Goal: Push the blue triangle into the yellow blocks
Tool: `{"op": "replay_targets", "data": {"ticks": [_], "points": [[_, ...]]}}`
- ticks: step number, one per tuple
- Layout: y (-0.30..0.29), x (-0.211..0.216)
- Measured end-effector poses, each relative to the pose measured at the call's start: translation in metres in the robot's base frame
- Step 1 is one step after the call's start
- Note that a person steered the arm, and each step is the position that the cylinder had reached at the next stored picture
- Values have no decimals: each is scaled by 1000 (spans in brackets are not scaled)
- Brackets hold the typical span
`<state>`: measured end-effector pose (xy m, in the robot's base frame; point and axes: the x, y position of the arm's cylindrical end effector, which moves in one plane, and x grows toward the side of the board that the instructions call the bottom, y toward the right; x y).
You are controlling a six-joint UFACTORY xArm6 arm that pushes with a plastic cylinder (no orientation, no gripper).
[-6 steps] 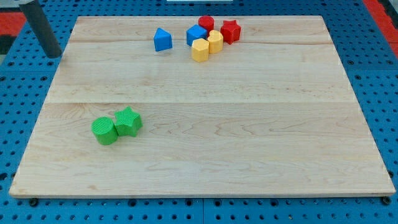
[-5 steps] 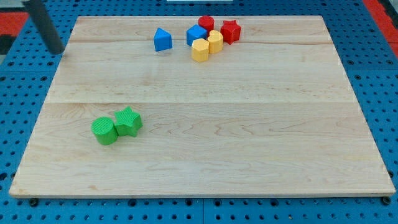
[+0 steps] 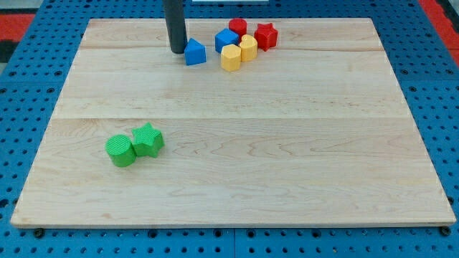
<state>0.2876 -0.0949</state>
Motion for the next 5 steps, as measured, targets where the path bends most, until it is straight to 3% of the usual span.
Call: {"op": "replay_targets", "data": {"ticks": [1,2,3,5], "points": [[-6,-2],[5,-33],[36,-14],[15,48]]}}
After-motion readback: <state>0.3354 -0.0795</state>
